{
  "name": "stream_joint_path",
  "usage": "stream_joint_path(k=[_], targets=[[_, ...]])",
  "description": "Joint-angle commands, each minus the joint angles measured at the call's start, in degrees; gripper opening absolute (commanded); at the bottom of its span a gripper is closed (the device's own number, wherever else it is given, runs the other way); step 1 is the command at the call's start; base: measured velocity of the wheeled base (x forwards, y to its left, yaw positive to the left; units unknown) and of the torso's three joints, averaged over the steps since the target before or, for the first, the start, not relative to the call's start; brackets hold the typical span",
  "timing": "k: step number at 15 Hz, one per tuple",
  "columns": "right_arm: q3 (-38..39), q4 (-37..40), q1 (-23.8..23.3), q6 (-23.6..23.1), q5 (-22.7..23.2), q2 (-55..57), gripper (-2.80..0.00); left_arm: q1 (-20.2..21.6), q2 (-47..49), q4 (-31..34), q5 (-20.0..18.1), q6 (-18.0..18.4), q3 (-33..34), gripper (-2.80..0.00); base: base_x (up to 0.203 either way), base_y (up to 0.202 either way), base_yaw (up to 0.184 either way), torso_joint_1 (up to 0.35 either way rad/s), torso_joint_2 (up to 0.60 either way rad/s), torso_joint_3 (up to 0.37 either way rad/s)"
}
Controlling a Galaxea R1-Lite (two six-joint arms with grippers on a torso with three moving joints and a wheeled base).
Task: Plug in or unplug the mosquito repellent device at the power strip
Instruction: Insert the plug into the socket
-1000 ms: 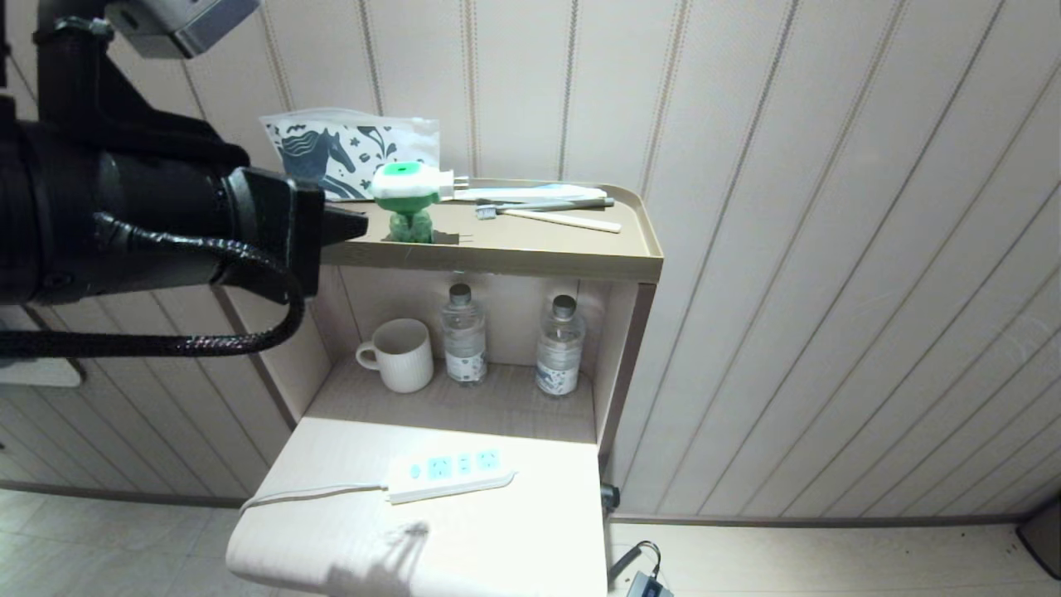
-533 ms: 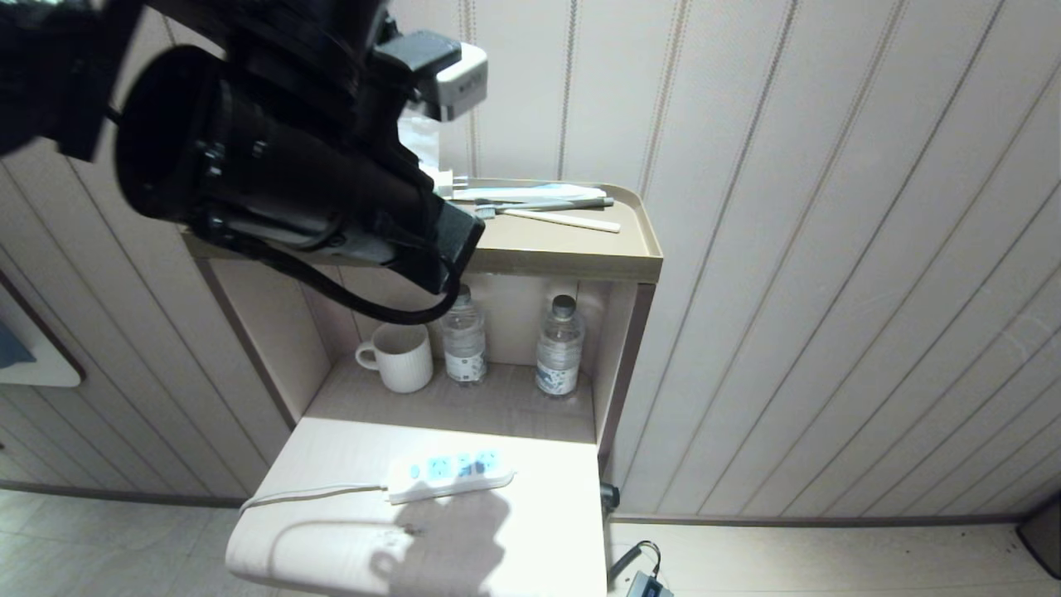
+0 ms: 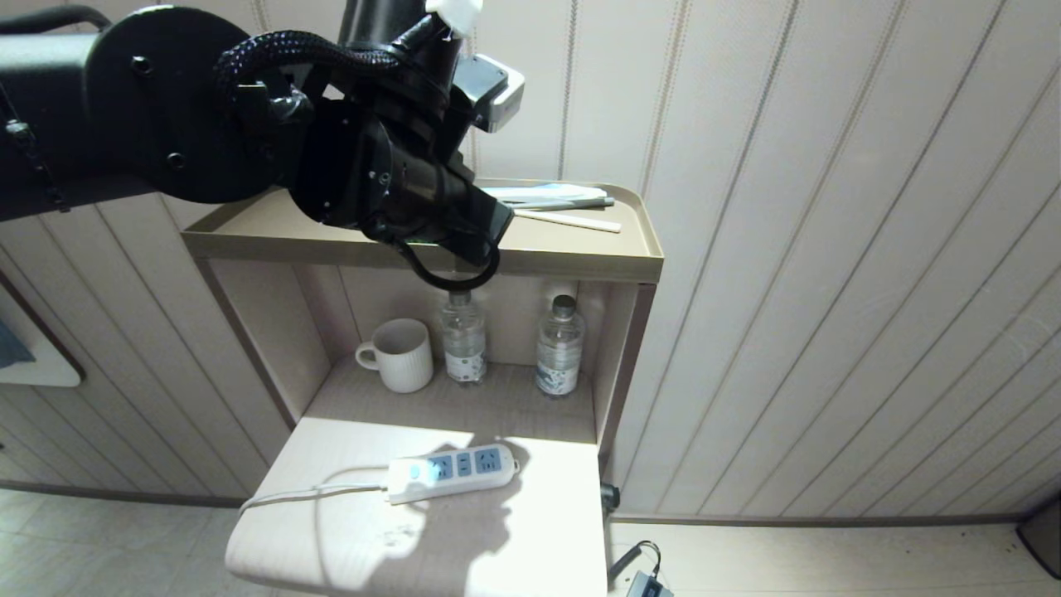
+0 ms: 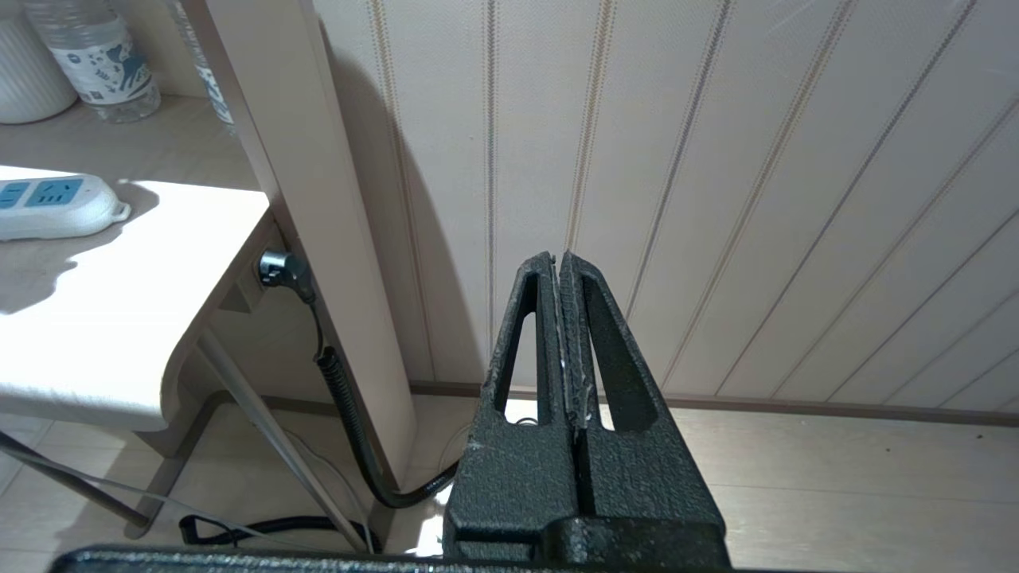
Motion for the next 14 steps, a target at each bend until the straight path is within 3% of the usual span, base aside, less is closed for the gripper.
stream_joint_path(k=[1,8,14], targets=[[0.0,-0.03,0.01,0.02,-0.01,-0.03,-2.8,0.15,0.3,-0.2,0.27,0.15,-0.17,-2.8,0.0,0.0,0.0,0.0,0.0,0.0],[0.0,-0.03,0.01,0.02,0.0,-0.03,-2.8,4.14,0.7,-5.37,1.06,0.96,-0.11,-2.8,0.0,0.0,0.0,0.0,0.0,0.0],[0.0,0.01,0.01,0.02,0.04,-0.03,-2.8,4.55,2.84,-8.13,1.15,1.6,-0.41,-2.8,0.0,0.0,0.0,0.0,0.0,0.0]])
